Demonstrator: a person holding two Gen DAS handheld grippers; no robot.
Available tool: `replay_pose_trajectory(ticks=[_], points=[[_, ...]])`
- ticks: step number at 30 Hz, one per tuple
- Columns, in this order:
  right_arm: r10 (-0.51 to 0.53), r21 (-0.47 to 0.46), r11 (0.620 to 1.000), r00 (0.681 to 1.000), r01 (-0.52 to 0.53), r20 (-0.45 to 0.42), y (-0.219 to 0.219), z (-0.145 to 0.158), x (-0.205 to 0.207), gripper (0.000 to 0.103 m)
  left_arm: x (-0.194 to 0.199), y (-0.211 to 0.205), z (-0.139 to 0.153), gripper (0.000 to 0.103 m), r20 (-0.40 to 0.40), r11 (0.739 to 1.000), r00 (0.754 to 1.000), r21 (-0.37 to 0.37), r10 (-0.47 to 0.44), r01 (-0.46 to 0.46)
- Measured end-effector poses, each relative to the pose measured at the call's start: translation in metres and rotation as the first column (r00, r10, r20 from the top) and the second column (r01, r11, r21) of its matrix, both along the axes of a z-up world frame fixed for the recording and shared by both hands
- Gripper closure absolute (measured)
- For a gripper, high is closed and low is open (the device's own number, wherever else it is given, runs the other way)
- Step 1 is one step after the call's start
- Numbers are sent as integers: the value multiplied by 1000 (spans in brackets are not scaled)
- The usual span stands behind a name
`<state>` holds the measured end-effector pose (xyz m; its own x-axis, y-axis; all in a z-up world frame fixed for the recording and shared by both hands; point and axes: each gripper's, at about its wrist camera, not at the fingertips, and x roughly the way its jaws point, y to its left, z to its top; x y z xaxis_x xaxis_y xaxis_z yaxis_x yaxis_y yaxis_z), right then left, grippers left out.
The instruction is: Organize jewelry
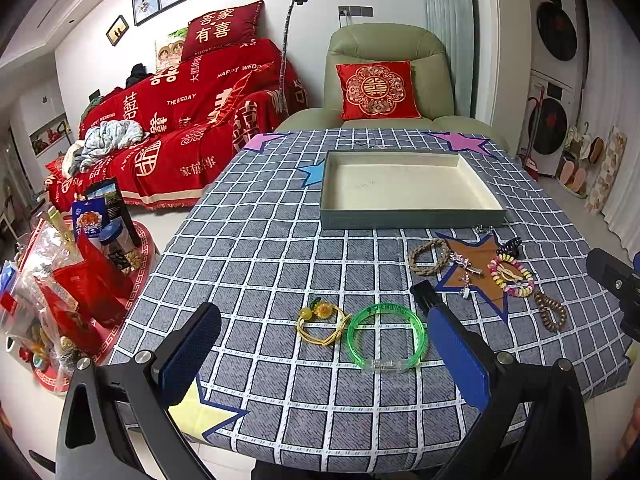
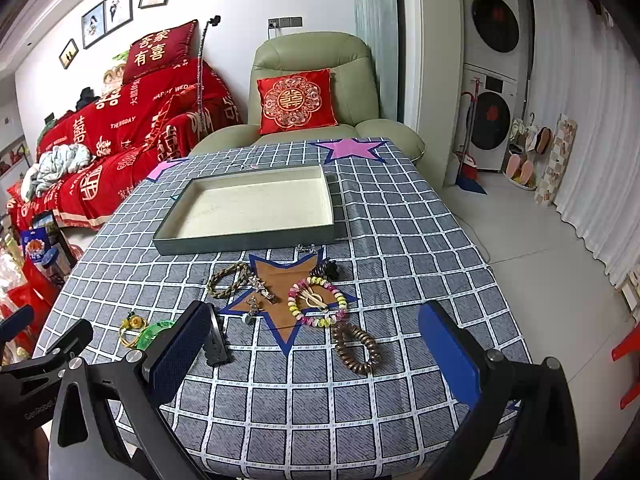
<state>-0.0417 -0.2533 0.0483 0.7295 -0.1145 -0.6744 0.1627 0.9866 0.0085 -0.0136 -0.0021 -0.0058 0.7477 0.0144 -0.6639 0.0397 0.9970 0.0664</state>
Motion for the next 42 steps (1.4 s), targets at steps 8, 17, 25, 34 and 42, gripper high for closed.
replay_pose_trajectory(ticks=[8, 17, 25, 34, 42], points=[[0, 3, 1000, 1000, 0, -1, -1, 0, 0, 0, 0, 1, -1, 0, -3, 1000, 1000, 1, 3, -3], [0, 4, 1000, 1000, 0, -1, -1, 0, 0, 0, 0, 0, -1, 0, -5, 1000, 1000, 2, 2, -2], [0, 4, 1000, 1000, 0, -1, -1, -1, 0, 0, -1, 0, -2, 0, -9, 1000, 1000, 4, 2, -2], [-1, 7, 1000, 1000, 1, -5, -2, -3, -1, 0, 0, 1, -4, 0, -16, 1000, 1000, 3, 5, -5], [-1, 6, 1000, 1000, 1, -9, -3, -5, -3, 0, 3, 3, -8, 0, -32, 1000, 999, 2, 3, -3]])
